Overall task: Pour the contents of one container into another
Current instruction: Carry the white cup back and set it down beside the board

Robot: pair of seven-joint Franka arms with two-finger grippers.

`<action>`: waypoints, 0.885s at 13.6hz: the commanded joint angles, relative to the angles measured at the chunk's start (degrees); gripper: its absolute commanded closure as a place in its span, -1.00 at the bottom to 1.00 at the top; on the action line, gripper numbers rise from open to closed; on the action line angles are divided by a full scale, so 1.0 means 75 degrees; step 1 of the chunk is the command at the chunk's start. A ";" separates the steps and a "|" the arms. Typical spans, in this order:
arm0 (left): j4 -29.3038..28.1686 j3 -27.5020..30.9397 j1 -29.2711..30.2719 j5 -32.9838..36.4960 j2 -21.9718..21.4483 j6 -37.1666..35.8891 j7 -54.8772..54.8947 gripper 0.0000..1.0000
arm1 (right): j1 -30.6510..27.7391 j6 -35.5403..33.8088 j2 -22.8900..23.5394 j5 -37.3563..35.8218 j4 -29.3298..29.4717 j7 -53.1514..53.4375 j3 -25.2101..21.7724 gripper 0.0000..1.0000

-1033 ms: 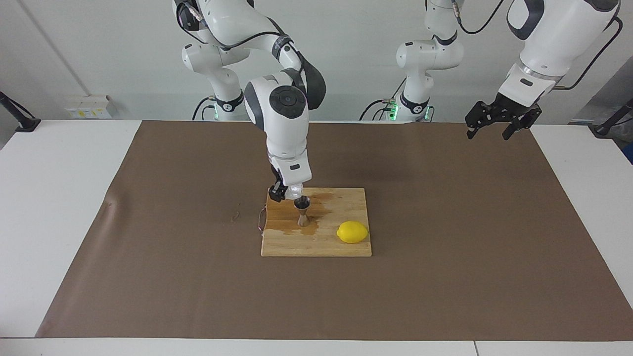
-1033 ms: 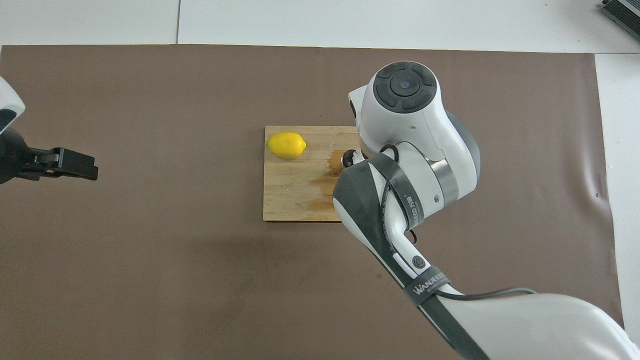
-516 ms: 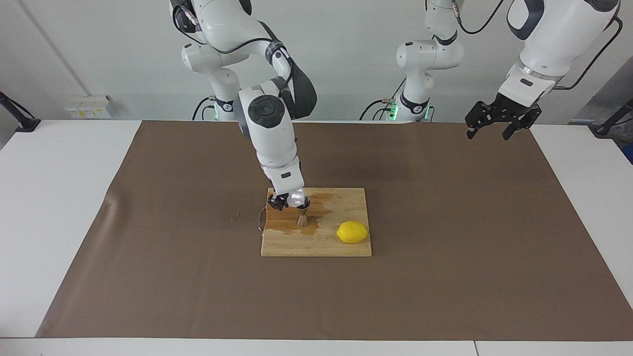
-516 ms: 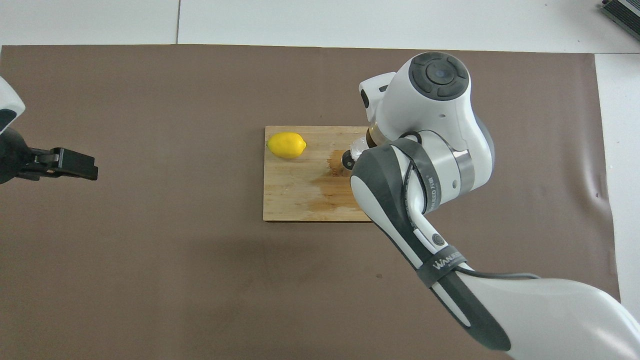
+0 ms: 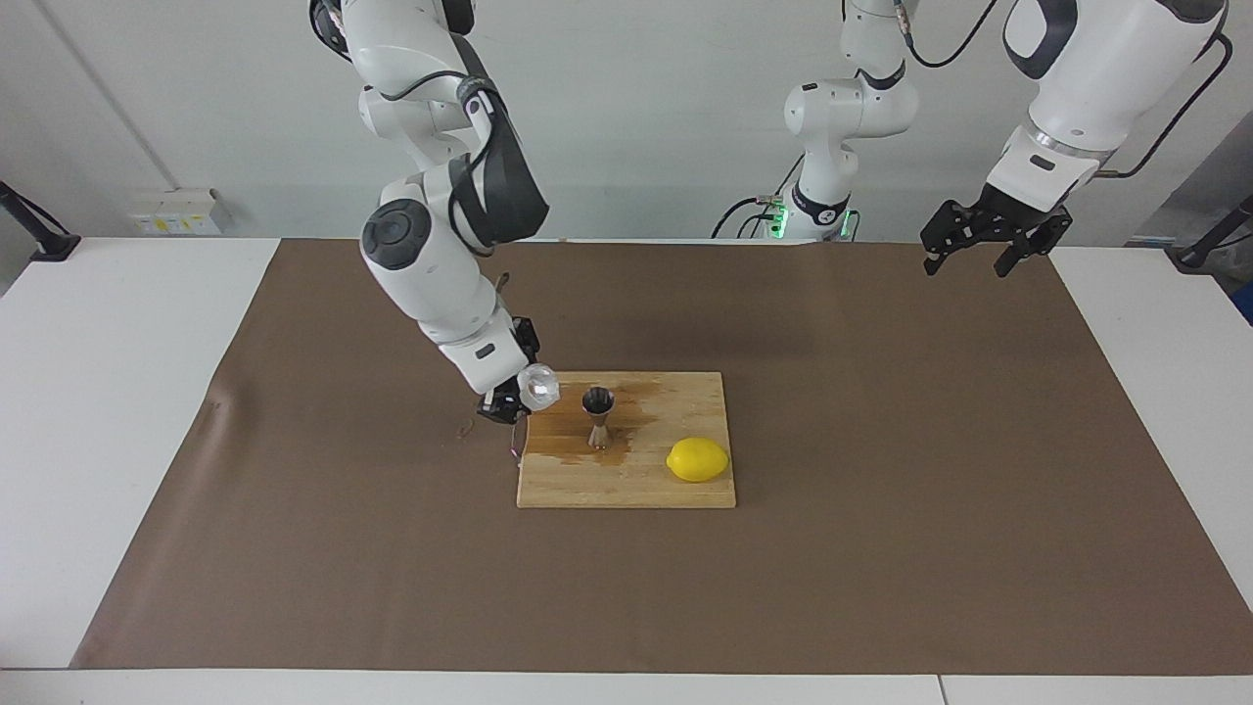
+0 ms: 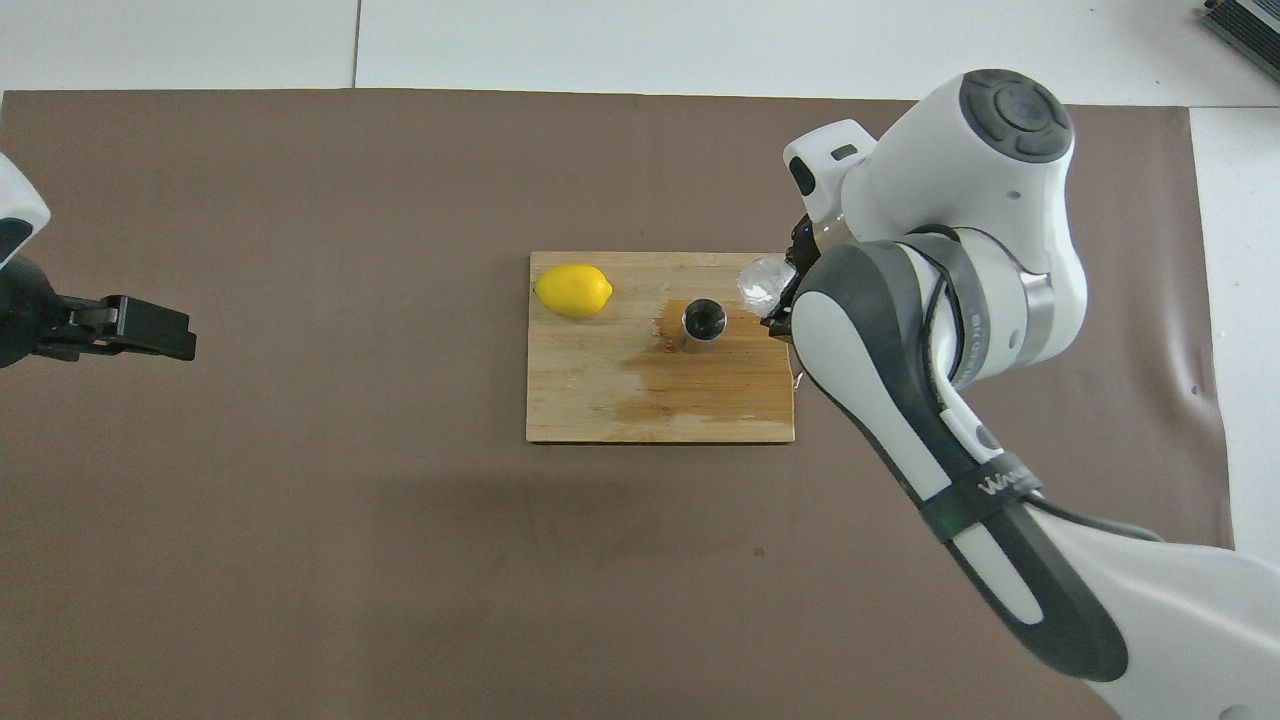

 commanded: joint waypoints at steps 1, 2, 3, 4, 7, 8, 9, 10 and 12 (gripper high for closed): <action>-0.0240 -0.0022 0.0081 -0.0077 -0.0211 0.0039 0.0045 -1.00 | -0.0461 0.0991 -0.0587 0.0586 -0.1397 -0.1636 0.0061 0.16; -0.0240 -0.0022 0.0081 -0.0077 -0.0211 0.0039 0.0045 -1.00 | -0.0613 0.1436 -0.0751 0.0937 -0.1912 -0.2211 0.0072 0.16; -0.0240 -0.0022 0.0081 -0.0077 -0.0211 0.0039 0.0045 -1.00 | -0.0742 0.1881 -0.0822 0.1289 -0.2323 -0.2878 0.0061 0.16; -0.0240 -0.0022 0.0081 -0.0077 -0.0211 0.0039 0.0045 -1.00 | -0.0894 0.2094 -0.0834 0.1570 -0.2548 -0.3523 0.0061 0.16; -0.0240 -0.0022 0.0081 -0.0077 -0.0211 0.0039 0.0045 -1.00 | -0.1363 0.2237 -0.0834 0.2450 -0.3204 -0.5258 0.0061 0.16; -0.0240 -0.0022 0.0081 -0.0077 -0.0211 0.0039 0.0045 -1.00 | -0.1573 0.2237 -0.0776 0.2707 -0.3380 -0.5704 0.0061 0.16; -0.0240 -0.0022 0.0081 -0.0077 -0.0211 0.0039 0.0045 -1.00 | -0.1738 0.2237 -0.0625 0.3035 -0.3498 -0.6243 0.0061 0.16; -0.0240 -0.0022 0.0081 -0.0077 -0.0211 0.0039 0.0045 -1.00 | -0.1890 0.2237 -0.0403 0.3479 -0.3604 -0.6909 0.0061 0.16; -0.0240 -0.0022 0.0081 -0.0077 -0.0211 0.0039 0.0045 -1.00 | -0.2090 0.2191 -0.0085 0.4219 -0.3710 -0.7804 0.0061 0.16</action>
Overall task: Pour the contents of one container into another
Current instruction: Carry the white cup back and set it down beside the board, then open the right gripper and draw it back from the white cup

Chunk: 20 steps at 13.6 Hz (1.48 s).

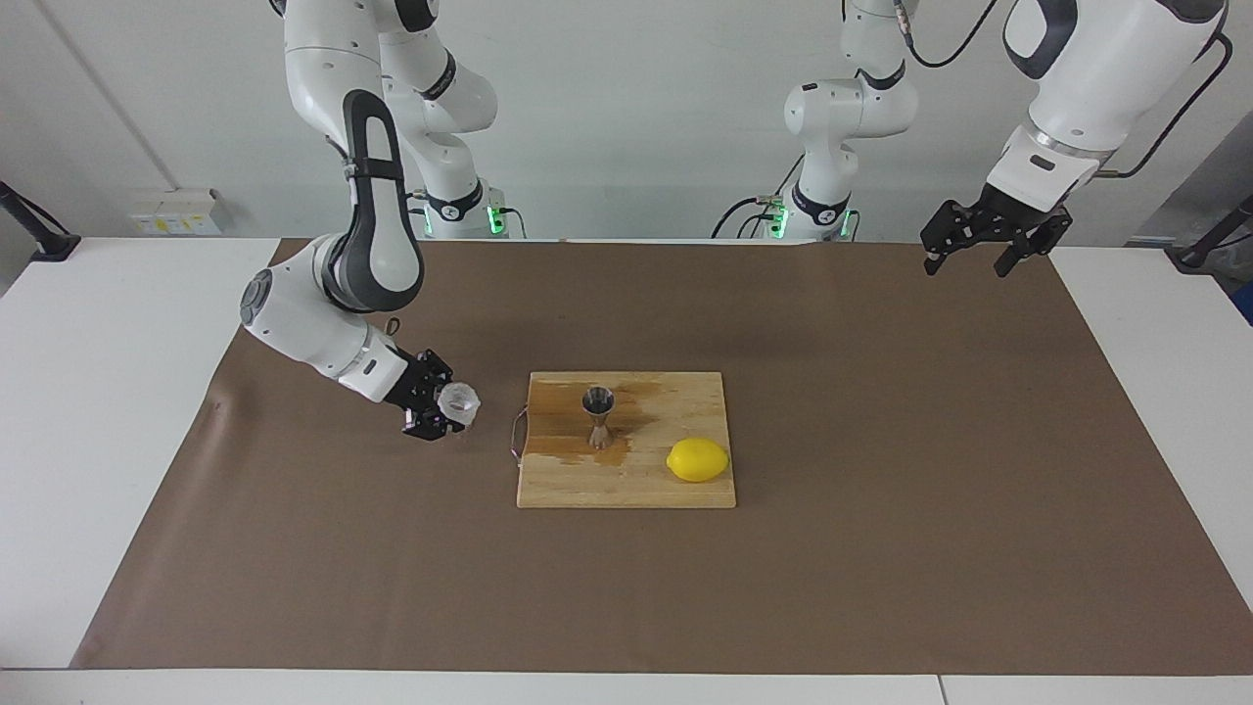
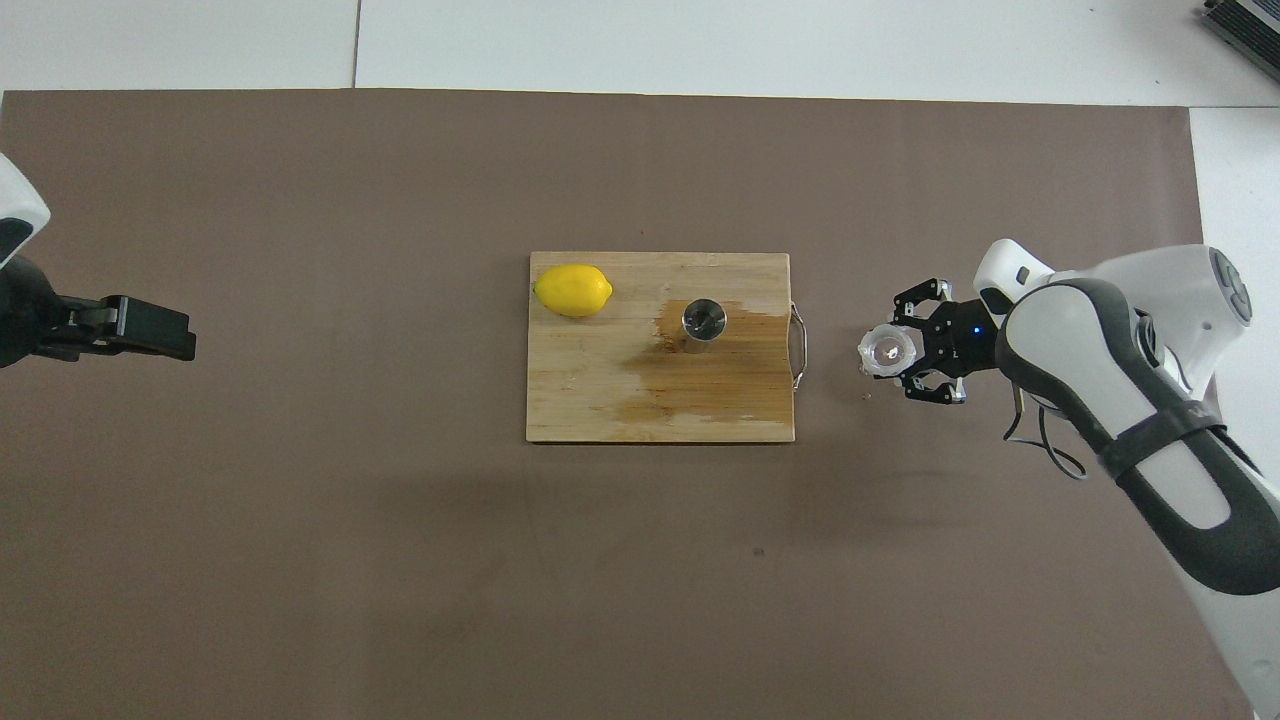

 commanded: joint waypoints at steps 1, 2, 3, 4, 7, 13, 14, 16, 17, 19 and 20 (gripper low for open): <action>-0.0240 -0.0022 0.0081 -0.0077 -0.0210 0.0039 0.0044 -1.00 | -0.0199 0.0124 0.0225 0.0661 -0.0159 -0.0831 0.0096 0.16; -0.0240 -0.0022 0.0081 -0.0077 -0.0210 0.0039 0.0044 -1.00 | -0.0211 0.0113 0.0226 0.0673 -0.0159 -0.0844 0.0096 0.14; -0.0240 -0.0022 0.0081 -0.0077 -0.0210 0.0039 0.0044 -1.00 | -0.0211 0.0112 0.0226 0.0674 -0.0159 -0.0855 0.0096 -0.20; -0.0240 -0.0022 0.0081 -0.0077 -0.0210 0.0039 0.0044 -1.00 | -0.0188 0.0124 0.0237 0.0674 -0.0124 -0.0832 0.0096 -0.99; -0.0240 -0.0022 0.0081 -0.0077 -0.0210 0.0039 0.0044 -1.00 | -0.0036 0.0066 0.0005 0.0534 -0.0065 -0.0238 0.0073 -1.00; -0.0240 -0.0022 0.0081 -0.0077 -0.0210 0.0039 0.0044 -1.00 | 0.0515 -0.0555 -0.1308 -0.2451 -0.0053 0.4457 0.0073 -1.00; -0.0240 -0.0022 0.0081 -0.0077 -0.0210 0.0039 0.0044 -1.00 | 0.0516 -0.0555 -0.1391 -0.2838 -0.0053 0.5242 0.0073 -1.00; -0.0240 -0.0022 0.0081 -0.0077 -0.0210 0.0039 0.0044 -1.00 | 0.0527 -0.0567 -0.1450 -0.3646 0.0017 0.6895 0.0084 -1.00; -0.0240 -0.0022 0.0081 -0.0077 -0.0210 0.0039 0.0044 -1.00 | 0.0539 -0.0579 -0.1473 -0.4103 0.0017 0.7703 0.0119 -1.00; -0.0240 -0.0022 0.0081 -0.0077 -0.0210 0.0039 0.0044 -1.00 | 0.0773 -0.0683 -0.1520 -0.4830 0.0052 0.9273 0.0097 -1.00; -0.0240 -0.0022 0.0081 -0.0077 -0.0210 0.0039 0.0044 -1.00 | 0.0785 -0.0870 -0.1520 -0.5263 0.0134 1.0140 0.0096 -1.00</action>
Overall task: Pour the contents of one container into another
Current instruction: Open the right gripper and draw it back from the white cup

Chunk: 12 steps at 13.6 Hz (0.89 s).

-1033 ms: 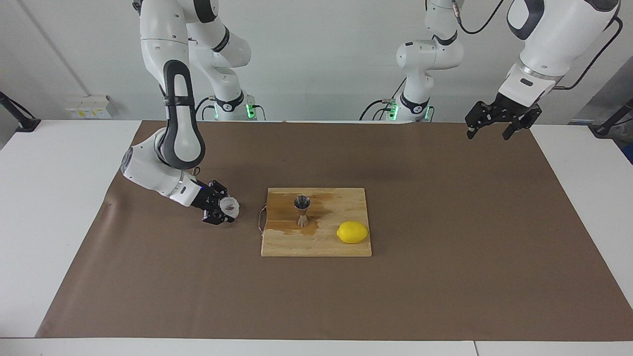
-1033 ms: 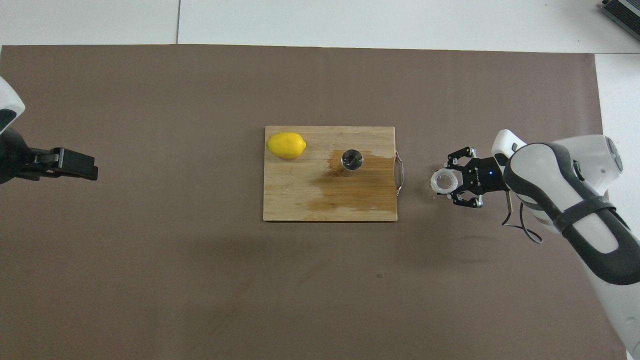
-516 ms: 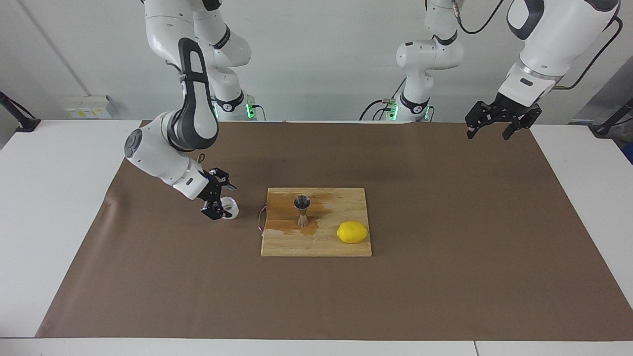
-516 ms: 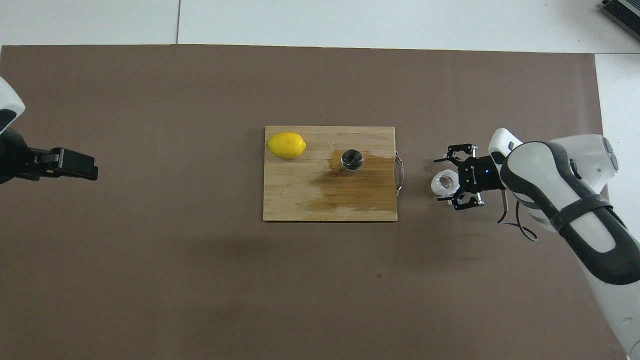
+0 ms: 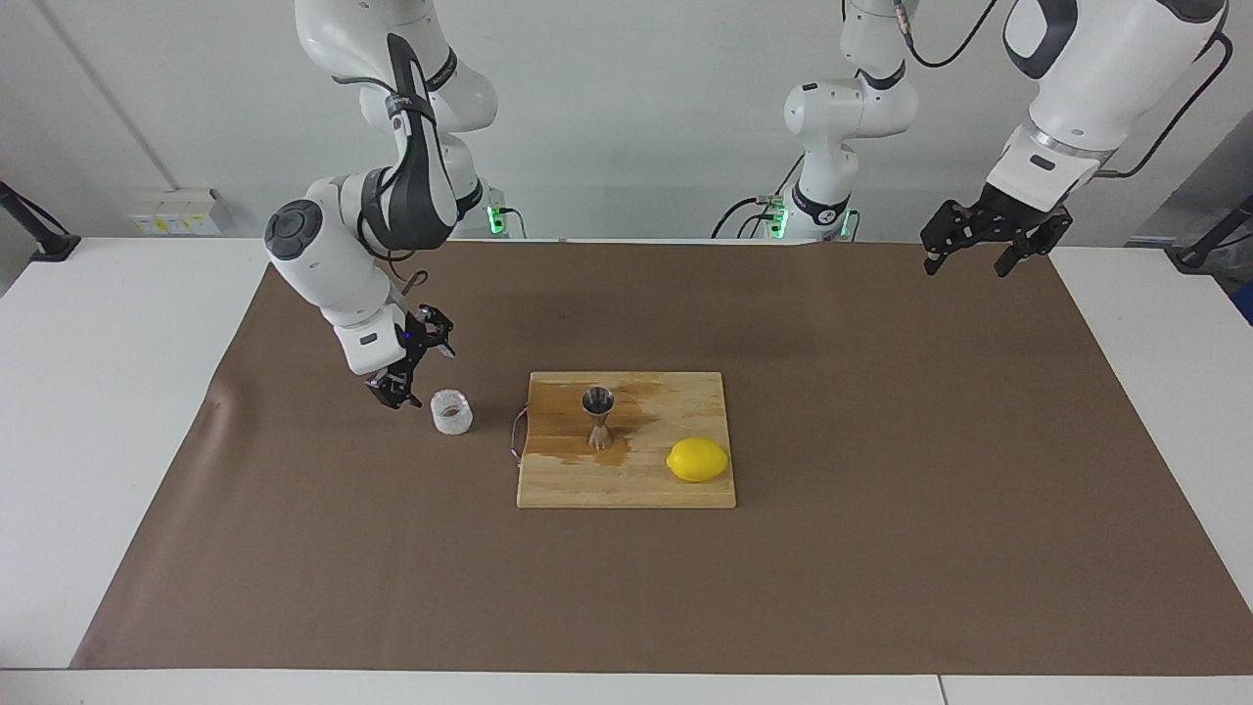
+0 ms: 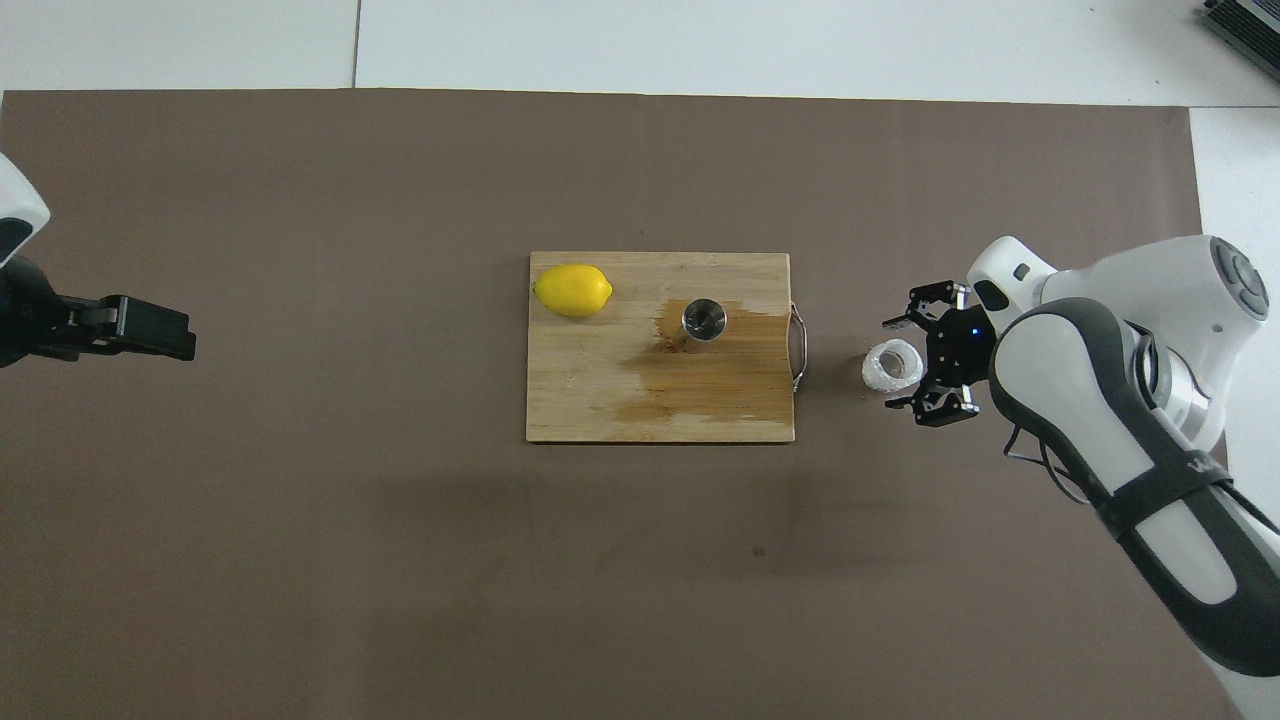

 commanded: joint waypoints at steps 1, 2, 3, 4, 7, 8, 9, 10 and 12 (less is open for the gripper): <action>-0.0239 -0.0022 0.0080 -0.0077 -0.0209 0.0039 0.0045 -1.00 | 0.0075 -0.0579 -0.0153 -0.1016 0.0133 0.2286 0.0032 -1.00; -0.0239 -0.0022 0.0080 -0.0077 -0.0209 0.0039 0.0045 -1.00 | 0.0075 -0.0837 -0.0189 -0.1252 0.0204 0.3037 0.0032 -1.00; -0.0239 -0.0022 0.0080 -0.0077 -0.0209 0.0039 0.0045 -1.00 | 0.0075 -0.1107 -0.0212 -0.1486 0.0343 0.3624 0.0032 -1.00; -0.0239 -0.0022 0.0080 -0.0077 -0.0209 0.0039 0.0045 -1.00 | 0.0064 -0.1353 -0.0224 -0.1570 0.0496 0.4303 0.0020 -1.00; -0.0239 -0.0022 0.0080 -0.0077 -0.0220 0.0039 0.0045 -1.00 | -0.0030 -0.2360 -0.0341 -0.1594 0.1162 0.6810 0.0020 -1.00; -0.0239 -0.0022 0.0080 -0.0077 -0.0209 0.0039 0.0045 -1.00 | -0.0053 -0.2746 -0.0330 -0.1466 0.1641 0.7502 -0.0038 -1.00; -0.0239 -0.0022 0.0080 -0.0077 -0.0220 0.0039 0.0045 -1.00 | -0.0123 -0.3191 -0.0272 -0.1395 0.2214 0.7997 -0.0050 -1.00; -0.0239 -0.0022 0.0080 -0.0077 -0.0209 0.0039 0.0045 -1.00 | -0.0159 -0.3532 -0.0248 -0.1325 0.2753 0.8268 -0.0074 -1.00; -0.0239 -0.0022 0.0080 -0.0077 -0.0209 0.0039 0.0045 -1.00 | -0.0462 -0.3793 -0.0282 -0.1324 0.3599 0.8294 -0.0086 -1.00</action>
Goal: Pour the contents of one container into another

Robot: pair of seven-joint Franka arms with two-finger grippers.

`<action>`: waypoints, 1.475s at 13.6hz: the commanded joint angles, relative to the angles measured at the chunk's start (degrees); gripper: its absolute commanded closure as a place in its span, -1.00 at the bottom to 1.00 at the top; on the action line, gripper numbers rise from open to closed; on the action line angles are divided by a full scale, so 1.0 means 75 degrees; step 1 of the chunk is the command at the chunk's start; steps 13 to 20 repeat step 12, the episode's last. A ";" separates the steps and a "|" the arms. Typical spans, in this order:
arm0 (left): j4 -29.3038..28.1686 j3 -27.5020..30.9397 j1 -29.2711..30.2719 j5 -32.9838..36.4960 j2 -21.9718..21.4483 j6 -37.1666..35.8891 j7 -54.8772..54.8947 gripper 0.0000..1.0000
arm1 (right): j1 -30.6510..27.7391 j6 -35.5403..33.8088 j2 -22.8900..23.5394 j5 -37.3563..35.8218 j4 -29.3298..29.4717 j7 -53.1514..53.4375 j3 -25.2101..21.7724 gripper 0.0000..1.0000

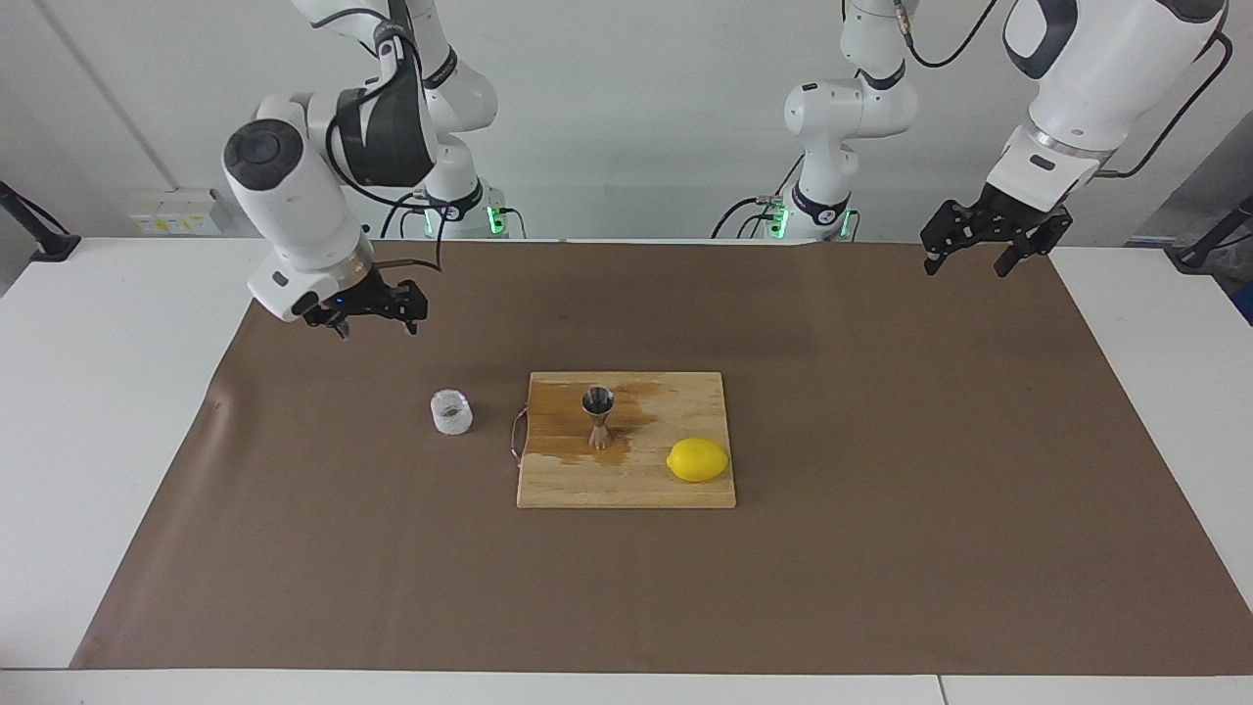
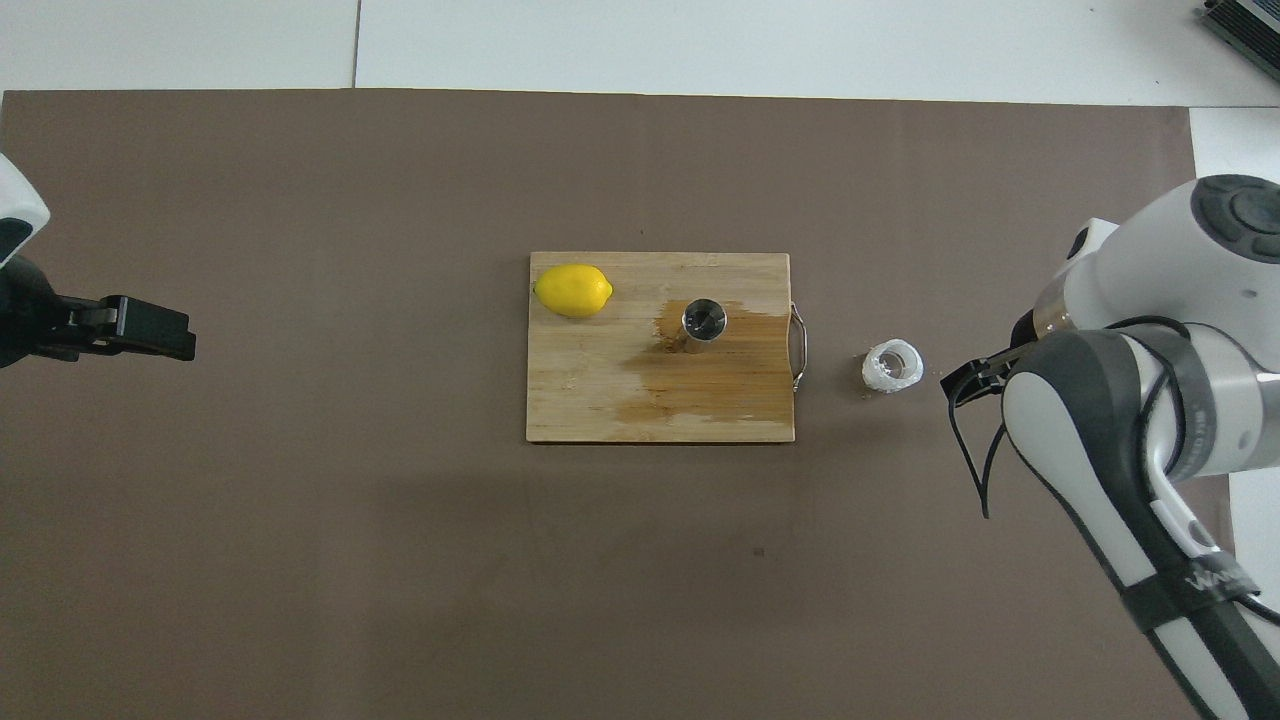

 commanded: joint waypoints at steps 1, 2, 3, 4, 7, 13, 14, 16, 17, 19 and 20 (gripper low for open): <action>-0.0239 -0.0022 0.0080 -0.0077 -0.0207 0.0039 0.0045 -1.00 | -0.0440 -0.0448 0.0036 0.0055 0.1203 0.0195 0.0024 -1.00; -0.0239 -0.0022 0.0080 -0.0077 -0.0207 0.0039 0.0045 -1.00 | -0.0487 -0.0460 -0.0150 0.0124 0.1217 0.0183 0.0024 -1.00; -0.0239 -0.0022 0.0080 -0.0077 -0.0207 0.0039 0.0045 -1.00 | -0.0464 -0.0460 -0.0280 0.0148 0.1217 0.0241 0.0024 -1.00; -0.0239 -0.0022 0.0080 -0.0077 -0.0207 0.0039 0.0045 -1.00 | -0.0487 -0.0529 -0.0362 0.0148 0.1101 0.0242 0.0013 -1.00; -0.0239 -0.0022 0.0080 -0.0077 -0.0207 0.0039 0.0045 -1.00 | -0.0628 -0.0799 -0.0445 0.0136 0.1052 0.0114 0.0024 -1.00; -0.0239 -0.0022 0.0080 -0.0077 -0.0207 0.0039 0.0045 -1.00 | -0.0640 -0.1034 -0.0504 0.0136 0.1053 0.0113 0.0013 -1.00; -0.0239 -0.0022 0.0080 -0.0077 -0.0207 0.0039 0.0045 -1.00 | -0.0640 -0.1034 -0.0504 0.0136 0.1053 0.0113 0.0013 -1.00; -0.0239 -0.0022 0.0080 -0.0077 -0.0207 0.0039 0.0045 -1.00 | -0.0640 -0.1034 -0.0504 0.0136 0.1053 0.0113 0.0013 -1.00; -0.0239 -0.0022 0.0080 -0.0077 -0.0207 0.0039 0.0045 -1.00 | -0.0640 -0.1034 -0.0504 0.0136 0.1053 0.0113 0.0013 -1.00; -0.0239 -0.0022 0.0080 -0.0077 -0.0207 0.0039 0.0045 -1.00 | -0.0640 -0.1034 -0.0504 0.0136 0.1053 0.0113 0.0013 -1.00; -0.0239 -0.0022 0.0080 -0.0077 -0.0207 0.0039 0.0045 -1.00 | -0.0640 -0.1034 -0.0504 0.0136 0.1053 0.0113 0.0013 -1.00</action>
